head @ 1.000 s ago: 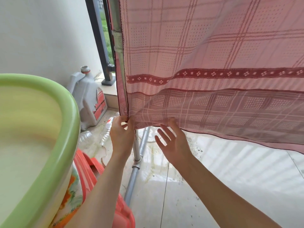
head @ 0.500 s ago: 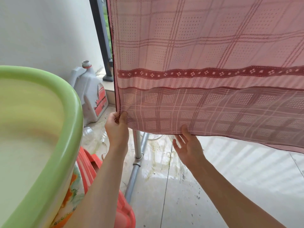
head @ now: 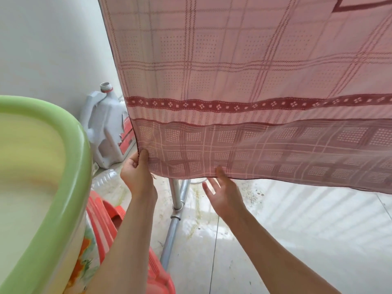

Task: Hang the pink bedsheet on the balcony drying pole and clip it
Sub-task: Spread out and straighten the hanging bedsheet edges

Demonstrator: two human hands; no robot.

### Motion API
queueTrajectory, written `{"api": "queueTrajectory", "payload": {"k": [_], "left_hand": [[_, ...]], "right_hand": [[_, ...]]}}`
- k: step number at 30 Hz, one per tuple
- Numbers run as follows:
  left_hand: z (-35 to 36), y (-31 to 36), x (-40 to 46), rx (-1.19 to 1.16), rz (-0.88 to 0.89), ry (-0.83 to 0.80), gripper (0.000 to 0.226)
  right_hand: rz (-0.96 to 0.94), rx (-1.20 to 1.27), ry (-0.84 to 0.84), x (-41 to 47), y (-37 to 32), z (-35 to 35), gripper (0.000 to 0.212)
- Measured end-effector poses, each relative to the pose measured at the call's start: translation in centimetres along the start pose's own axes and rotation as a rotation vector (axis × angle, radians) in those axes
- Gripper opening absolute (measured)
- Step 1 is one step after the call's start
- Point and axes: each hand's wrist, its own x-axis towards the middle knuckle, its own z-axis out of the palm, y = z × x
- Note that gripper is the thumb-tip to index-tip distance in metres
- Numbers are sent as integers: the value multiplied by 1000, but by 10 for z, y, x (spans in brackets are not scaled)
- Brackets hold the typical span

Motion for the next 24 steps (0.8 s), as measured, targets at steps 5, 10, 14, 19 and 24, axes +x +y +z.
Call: {"api": "queueTrajectory", "payload": {"k": [5, 10, 14, 19, 24], "left_hand": [[-2, 1, -5, 10, -43, -50, 1], [-1, 5, -10, -68, -99, -117, 8], [2, 6, -13, -106, -128, -124, 10], [1, 5, -10, -55, -108, -69, 10], [4, 2, -7, -51, -99, -64, 11]], "right_hand": [[-68, 66, -103, 2, -23, 7, 26], [-79, 239, -247, -2, -34, 5, 16], [-108, 261, -178, -5, -48, -9, 10], [-167, 211, -159, -16, -78, -38, 10], [-181, 47, -309, -41, -84, -73, 9]]}}
